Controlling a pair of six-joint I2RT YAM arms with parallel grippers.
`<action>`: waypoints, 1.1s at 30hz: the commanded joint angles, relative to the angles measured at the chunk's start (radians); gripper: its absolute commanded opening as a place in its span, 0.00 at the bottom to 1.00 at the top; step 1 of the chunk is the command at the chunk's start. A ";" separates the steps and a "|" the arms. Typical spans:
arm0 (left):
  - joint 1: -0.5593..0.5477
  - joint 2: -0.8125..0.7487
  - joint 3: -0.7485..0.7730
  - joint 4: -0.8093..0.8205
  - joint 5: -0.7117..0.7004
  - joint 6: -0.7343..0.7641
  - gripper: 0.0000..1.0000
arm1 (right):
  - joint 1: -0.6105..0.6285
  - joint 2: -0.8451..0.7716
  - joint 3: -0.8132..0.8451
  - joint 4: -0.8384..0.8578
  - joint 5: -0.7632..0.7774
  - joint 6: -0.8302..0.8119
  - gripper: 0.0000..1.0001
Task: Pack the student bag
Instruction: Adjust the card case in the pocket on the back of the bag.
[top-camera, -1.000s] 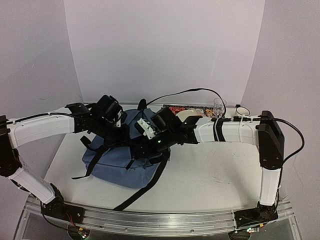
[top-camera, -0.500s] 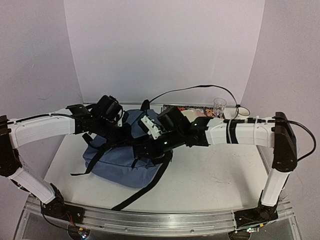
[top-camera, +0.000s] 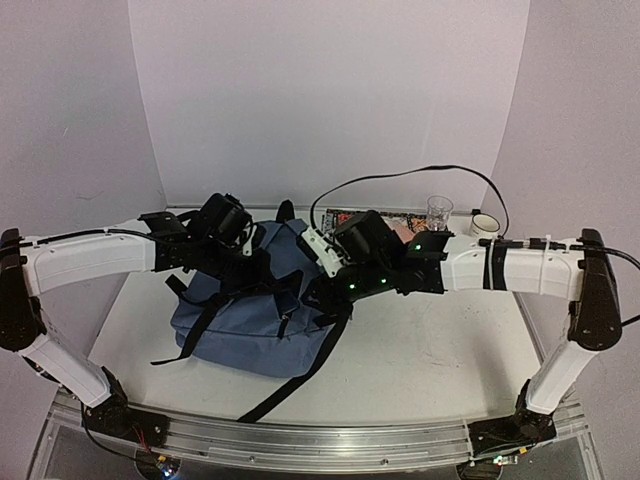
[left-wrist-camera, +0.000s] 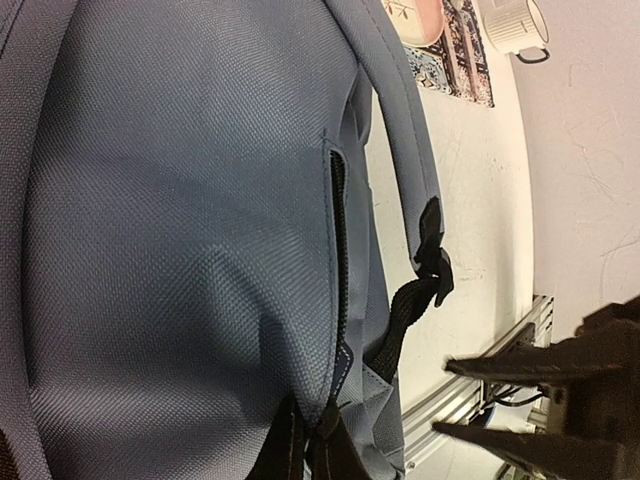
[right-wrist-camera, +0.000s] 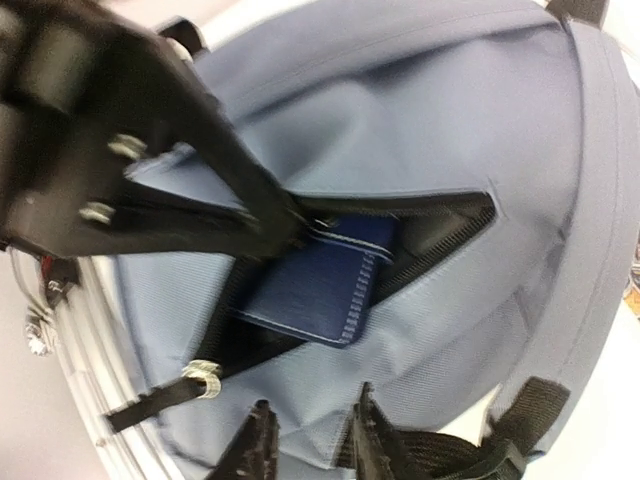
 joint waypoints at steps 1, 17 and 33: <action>-0.005 -0.063 0.005 0.094 0.007 -0.015 0.00 | -0.007 0.078 0.038 -0.050 0.081 0.011 0.18; -0.015 -0.058 0.001 0.103 -0.001 -0.027 0.00 | 0.070 0.272 0.223 0.083 -0.166 -0.006 0.07; -0.046 -0.098 -0.071 0.146 -0.045 -0.078 0.00 | 0.071 0.349 0.285 0.146 -0.157 0.022 0.09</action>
